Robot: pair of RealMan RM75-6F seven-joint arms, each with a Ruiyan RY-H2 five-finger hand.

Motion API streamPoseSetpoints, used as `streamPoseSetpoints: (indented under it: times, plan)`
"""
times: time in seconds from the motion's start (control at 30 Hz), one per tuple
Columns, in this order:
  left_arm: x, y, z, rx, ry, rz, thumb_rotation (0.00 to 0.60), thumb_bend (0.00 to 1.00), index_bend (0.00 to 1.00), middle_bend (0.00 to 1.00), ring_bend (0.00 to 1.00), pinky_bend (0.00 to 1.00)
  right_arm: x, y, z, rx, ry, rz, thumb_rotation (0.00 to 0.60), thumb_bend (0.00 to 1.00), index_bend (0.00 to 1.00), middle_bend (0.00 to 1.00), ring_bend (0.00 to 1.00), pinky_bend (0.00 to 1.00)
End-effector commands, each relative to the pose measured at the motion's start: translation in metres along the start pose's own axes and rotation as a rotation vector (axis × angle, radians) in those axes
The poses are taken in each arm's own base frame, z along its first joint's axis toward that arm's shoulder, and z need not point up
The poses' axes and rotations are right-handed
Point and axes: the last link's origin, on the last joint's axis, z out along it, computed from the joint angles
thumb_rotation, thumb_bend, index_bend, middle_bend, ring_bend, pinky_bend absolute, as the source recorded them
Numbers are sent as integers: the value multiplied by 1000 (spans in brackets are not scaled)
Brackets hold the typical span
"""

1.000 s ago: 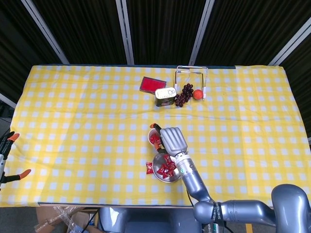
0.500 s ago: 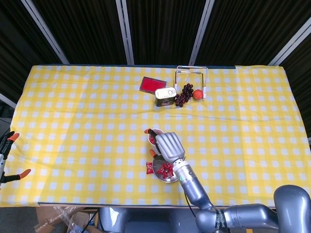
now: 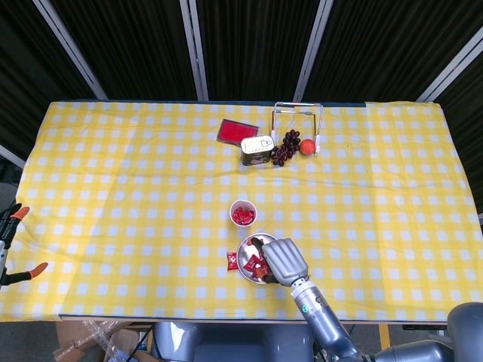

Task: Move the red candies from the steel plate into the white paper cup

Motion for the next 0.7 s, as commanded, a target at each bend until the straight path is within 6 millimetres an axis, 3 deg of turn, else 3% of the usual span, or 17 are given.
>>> streamPoseSetpoints:
  times: [0.03, 0.4, 0.57, 0.7]
  plan:
    - [0, 0, -1, -4, 4, -5, 600, 41, 0, 0, 0, 0, -4, 4, -4, -2, -2, 5, 600, 399, 329, 801, 913, 966]
    - [7, -4, -16, -22, 39, -26, 600, 40, 0, 0, 0, 0, -26, 1, -10, 15, -42, 11, 600, 398, 328, 801, 923, 966]
    - [7, -5, -19, -55, 59, -27, 600, 40, 0, 0, 0, 0, -36, -2, -8, 12, -53, -15, 600, 393, 255, 801, 924, 966]
    - [7, -5, -19, -63, 62, -31, 600, 40, 0, 0, 0, 0, -40, -6, -3, 7, -54, -9, 600, 392, 252, 801, 924, 966]
